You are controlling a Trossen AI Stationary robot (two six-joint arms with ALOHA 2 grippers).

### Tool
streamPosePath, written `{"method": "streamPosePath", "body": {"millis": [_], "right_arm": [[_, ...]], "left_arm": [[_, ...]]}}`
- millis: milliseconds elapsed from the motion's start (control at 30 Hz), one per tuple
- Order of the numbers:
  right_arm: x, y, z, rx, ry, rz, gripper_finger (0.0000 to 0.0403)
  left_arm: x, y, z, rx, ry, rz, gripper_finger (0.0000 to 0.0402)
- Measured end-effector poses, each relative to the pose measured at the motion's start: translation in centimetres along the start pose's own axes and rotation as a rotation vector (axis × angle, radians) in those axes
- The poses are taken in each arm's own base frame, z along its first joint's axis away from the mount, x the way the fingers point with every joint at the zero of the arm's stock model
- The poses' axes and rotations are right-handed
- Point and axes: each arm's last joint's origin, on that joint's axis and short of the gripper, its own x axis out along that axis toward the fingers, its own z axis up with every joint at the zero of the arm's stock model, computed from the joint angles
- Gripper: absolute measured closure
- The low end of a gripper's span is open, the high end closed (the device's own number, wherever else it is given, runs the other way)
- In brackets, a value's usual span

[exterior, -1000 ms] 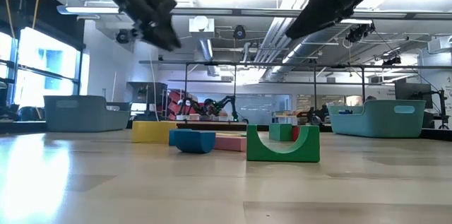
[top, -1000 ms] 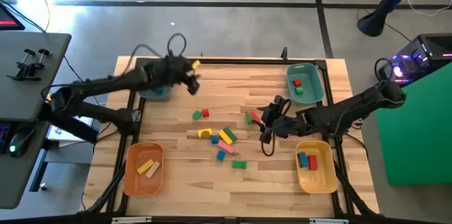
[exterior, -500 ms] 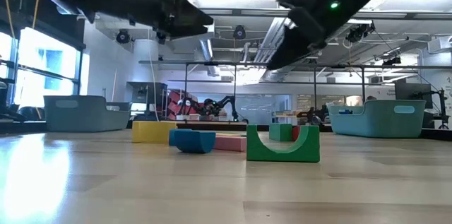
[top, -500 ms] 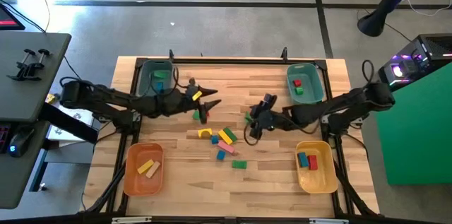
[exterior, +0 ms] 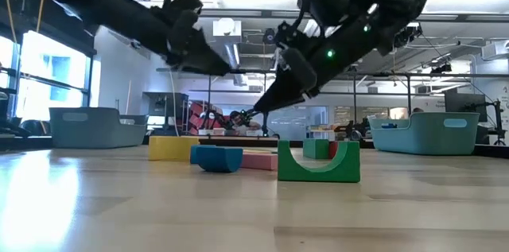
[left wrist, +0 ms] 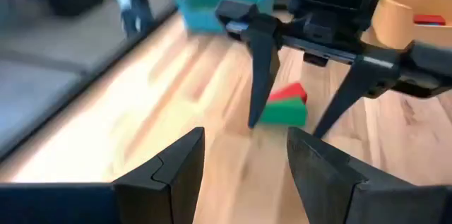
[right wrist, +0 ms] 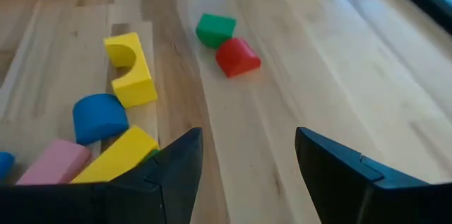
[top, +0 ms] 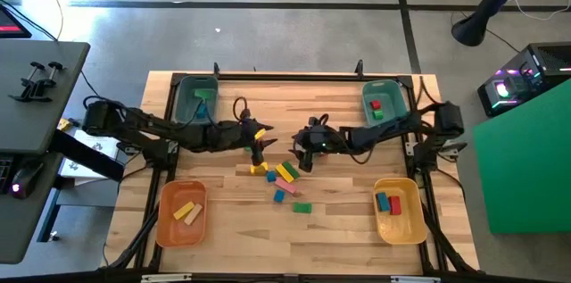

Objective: Sort blocks by size
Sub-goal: Put the green semicircle block into the green bin

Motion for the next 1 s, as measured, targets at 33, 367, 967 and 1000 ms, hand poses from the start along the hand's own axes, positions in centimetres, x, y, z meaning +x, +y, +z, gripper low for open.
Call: {"method": "streamPosePath", "body": {"millis": [33,367,967,1000], "right_arm": [[0.2,0.0,-0.2,0.011,0.008,-0.001,0.0181],[0.8,0.0,-0.8,0.037,0.026,-0.003,0.0181],[0.5,1.3,-0.9,0.004,0.025,0.036,0.0181],[0.5,1.3,-0.8,0.002,0.022,0.036,0.0181]], "left_arm": [[-0.3,0.0,-0.2,-0.041,0.040,0.009,0.0213],[-2.5,-0.6,-4.2,-0.325,0.466,0.117,0.0213],[-1.3,-1.3,-6.8,-0.407,0.504,0.324,0.0213],[-1.1,-1.3,-7.1,-0.408,0.512,0.324,0.0213]]}}
